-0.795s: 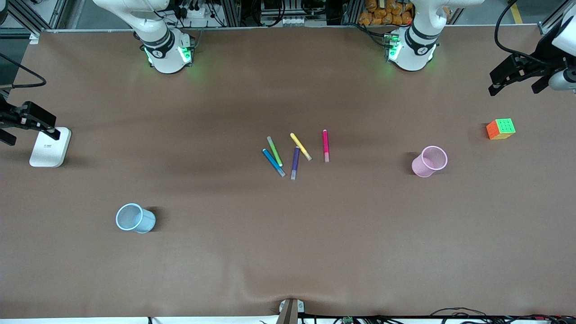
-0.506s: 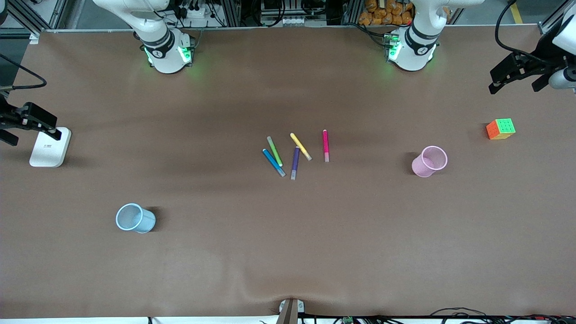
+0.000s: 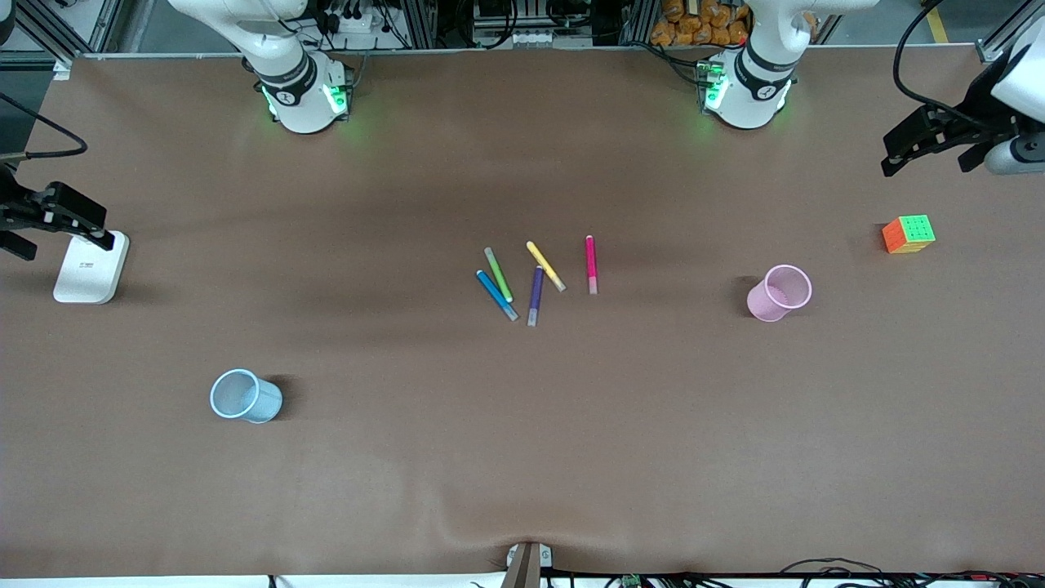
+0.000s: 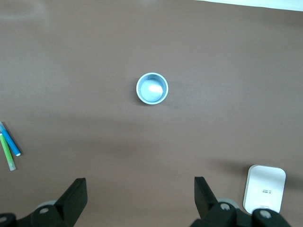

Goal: Place pink and blue markers in matching cups

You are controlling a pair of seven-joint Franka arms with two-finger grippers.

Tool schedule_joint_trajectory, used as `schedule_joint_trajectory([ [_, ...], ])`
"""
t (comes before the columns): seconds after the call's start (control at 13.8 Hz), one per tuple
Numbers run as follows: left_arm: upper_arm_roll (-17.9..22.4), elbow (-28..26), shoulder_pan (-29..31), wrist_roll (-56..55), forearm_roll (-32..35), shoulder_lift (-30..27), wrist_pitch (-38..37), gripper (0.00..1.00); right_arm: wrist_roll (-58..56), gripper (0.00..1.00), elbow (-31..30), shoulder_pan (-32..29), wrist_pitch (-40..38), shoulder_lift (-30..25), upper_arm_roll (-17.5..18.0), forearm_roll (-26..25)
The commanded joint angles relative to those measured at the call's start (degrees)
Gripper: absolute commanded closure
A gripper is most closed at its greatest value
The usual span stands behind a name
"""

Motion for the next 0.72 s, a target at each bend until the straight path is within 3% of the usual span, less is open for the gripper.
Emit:
schedule_joint_trajectory([
  [0.0, -0.02, -0.82, 0.09, -0.59, -5.26, 1.65, -2.31, 0.0, 0.16, 0.0, -1.79, -0.05, 0.02, -1.64, 0.01, 0.68],
  [0.29, -0.54, -2.67, -0.87, -0.85, -5.74, 5.42, -2.31, 0.0, 0.16, 0.0, -1.79, -0.05, -0.07, -1.64, 0.01, 0.59],
  [0.65, -4.14, -3.21, -1.57, -1.47, -5.74, 12.28, -3.8, 0.0, 0.16, 0.0, -1.96, 0.03, -0.51, -2.08, 0.01, -0.11],
])
